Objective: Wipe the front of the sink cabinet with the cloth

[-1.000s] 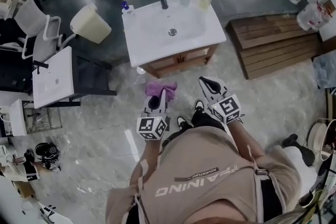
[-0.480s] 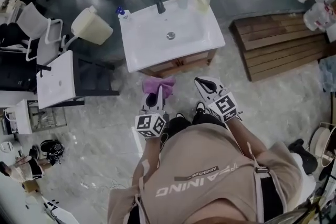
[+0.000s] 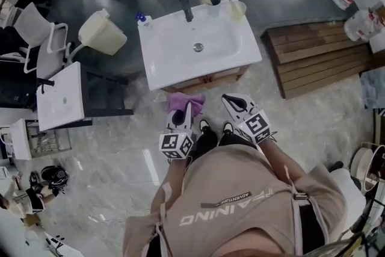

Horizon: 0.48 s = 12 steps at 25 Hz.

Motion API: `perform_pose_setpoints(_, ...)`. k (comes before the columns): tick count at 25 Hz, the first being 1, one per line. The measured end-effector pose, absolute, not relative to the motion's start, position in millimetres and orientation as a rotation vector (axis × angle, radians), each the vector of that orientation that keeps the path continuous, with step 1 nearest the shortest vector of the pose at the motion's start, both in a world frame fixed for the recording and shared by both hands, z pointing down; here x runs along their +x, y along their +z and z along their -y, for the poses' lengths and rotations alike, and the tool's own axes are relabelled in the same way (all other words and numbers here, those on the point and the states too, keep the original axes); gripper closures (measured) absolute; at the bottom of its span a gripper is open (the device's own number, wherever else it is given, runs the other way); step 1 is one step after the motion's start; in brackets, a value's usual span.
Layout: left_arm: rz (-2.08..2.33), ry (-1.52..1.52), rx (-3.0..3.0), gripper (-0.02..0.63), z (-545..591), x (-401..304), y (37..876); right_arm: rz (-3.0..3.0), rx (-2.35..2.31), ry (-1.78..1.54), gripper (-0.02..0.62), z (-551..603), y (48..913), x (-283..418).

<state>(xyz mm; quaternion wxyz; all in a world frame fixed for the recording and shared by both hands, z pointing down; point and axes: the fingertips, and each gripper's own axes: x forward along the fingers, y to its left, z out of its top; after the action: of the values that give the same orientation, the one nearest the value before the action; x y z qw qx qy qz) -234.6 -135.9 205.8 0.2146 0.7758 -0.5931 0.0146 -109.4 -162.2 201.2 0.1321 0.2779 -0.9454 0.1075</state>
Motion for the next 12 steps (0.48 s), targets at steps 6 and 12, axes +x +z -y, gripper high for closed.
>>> perform_pose_setpoints(6,1.643,0.044,2.227,0.569,161,-272,192,2.747,0.890,0.269,0.584,189,176,-141)
perform_pose_setpoints(12,1.592,0.046,2.277,0.569,176,-293,196,2.727,0.974,0.292,0.584,202,178,-158)
